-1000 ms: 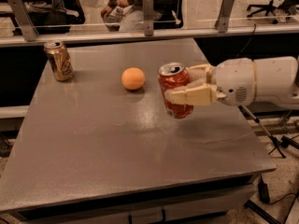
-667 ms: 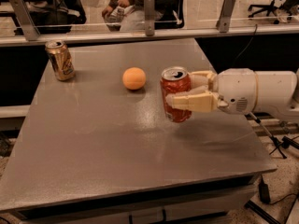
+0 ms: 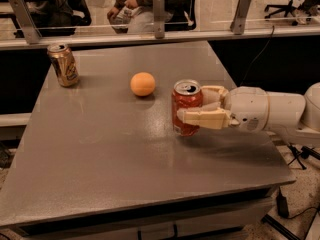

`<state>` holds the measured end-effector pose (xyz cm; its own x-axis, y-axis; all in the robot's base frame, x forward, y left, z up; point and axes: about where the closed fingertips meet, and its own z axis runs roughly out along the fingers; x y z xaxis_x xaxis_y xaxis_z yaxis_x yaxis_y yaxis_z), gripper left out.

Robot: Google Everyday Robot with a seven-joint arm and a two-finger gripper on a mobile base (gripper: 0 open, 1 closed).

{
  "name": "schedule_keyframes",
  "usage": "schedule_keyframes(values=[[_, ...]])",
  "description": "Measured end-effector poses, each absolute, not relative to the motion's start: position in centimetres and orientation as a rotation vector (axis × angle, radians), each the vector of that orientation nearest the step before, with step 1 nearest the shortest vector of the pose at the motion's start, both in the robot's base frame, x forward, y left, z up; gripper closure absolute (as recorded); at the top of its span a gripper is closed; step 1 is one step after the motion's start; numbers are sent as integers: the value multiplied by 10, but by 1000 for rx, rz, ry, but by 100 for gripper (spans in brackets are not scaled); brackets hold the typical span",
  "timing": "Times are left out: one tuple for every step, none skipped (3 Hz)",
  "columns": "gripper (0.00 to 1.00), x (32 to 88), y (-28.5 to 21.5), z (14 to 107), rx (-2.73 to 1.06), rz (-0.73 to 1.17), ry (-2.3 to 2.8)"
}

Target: Place coke can upright

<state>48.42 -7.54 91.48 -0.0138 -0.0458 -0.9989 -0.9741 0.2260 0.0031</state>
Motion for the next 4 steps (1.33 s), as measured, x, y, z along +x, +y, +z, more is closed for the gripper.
schedule_keyframes(values=[[85,486,-76,904,-1059,1042,1328],[56,487,-76,898,-1067,1055,1301],[31,487,-77,895,-1071,1062,1282],[8,486,-75,895,-1075,1065,1280]])
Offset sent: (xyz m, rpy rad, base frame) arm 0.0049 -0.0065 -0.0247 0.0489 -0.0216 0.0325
